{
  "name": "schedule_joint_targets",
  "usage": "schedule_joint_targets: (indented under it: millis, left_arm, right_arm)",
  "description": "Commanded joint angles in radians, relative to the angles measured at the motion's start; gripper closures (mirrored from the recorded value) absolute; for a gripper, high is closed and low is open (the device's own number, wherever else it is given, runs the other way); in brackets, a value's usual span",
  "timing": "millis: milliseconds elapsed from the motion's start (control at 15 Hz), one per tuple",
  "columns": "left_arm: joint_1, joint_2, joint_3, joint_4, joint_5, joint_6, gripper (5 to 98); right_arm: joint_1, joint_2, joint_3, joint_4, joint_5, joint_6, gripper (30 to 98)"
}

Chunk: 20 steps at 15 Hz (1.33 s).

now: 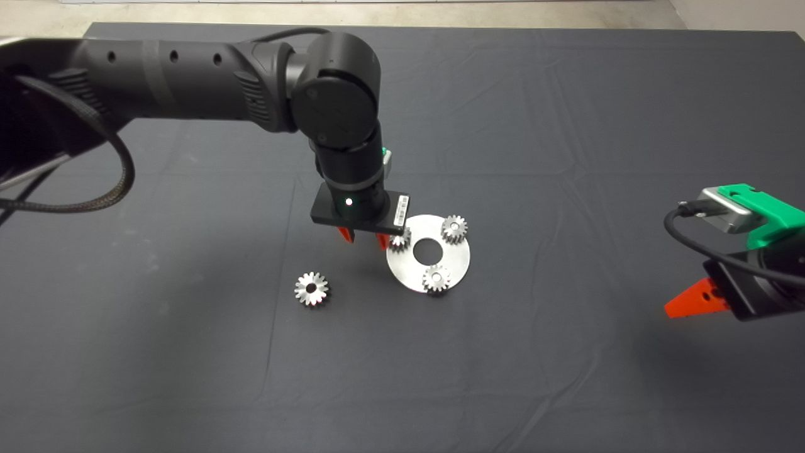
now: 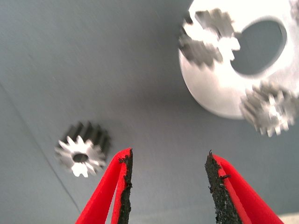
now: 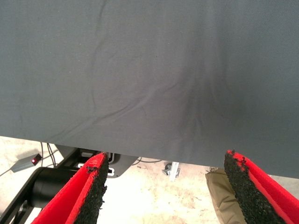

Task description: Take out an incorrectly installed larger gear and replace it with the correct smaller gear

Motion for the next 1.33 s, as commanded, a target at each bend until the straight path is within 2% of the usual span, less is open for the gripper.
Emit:
schedule_joint_targets:
  millis: [0,200,333,533,667,800,933,1133,1267]
  left_arm:
    - [-0.025,-0.017,0.049,-0.014,0.007,-0.042,64.9]
    - [-0.025,-0.064,0.122,-0.012,0.006,-0.098,64.9]
    - [-0.025,-0.093,0.165,-0.013,0.006,-0.116,64.9]
    - [-0.025,-0.103,0.196,-0.014,0.006,-0.136,64.9]
    - [-0.051,-0.103,0.208,-0.015,0.004,-0.138,64.9]
    - [-0.073,-0.101,0.251,-0.034,0.001,-0.169,64.9]
    - [-0.080,-0.101,0.324,-0.043,0.001,-0.241,64.9]
    - [-0.080,-0.104,0.454,-0.049,-0.001,-0.385,64.9]
    - [-0.080,-0.103,0.551,-0.049,-0.001,-0.515,64.9]
  right_arm:
    - [0.021,0.001,0.005,-0.021,-0.008,-0.001,62.5]
    - [0.021,-0.003,0.011,-0.021,-0.008,0.001,62.5]
    - [0.021,-0.005,0.014,-0.021,-0.008,0.002,62.5]
    - [0.021,-0.003,0.014,-0.021,-0.008,0.004,62.5]
    - [0.028,0.001,0.012,-0.021,-0.008,0.004,62.5]
    - [0.030,0.003,0.017,-0.021,-0.008,0.007,62.5]
    - [0.030,0.008,0.056,-0.021,0.000,0.016,62.5]
    - [0.028,0.012,0.095,-0.019,0.009,0.081,62.5]
    - [0.027,0.035,0.100,-0.019,0.038,0.113,62.5]
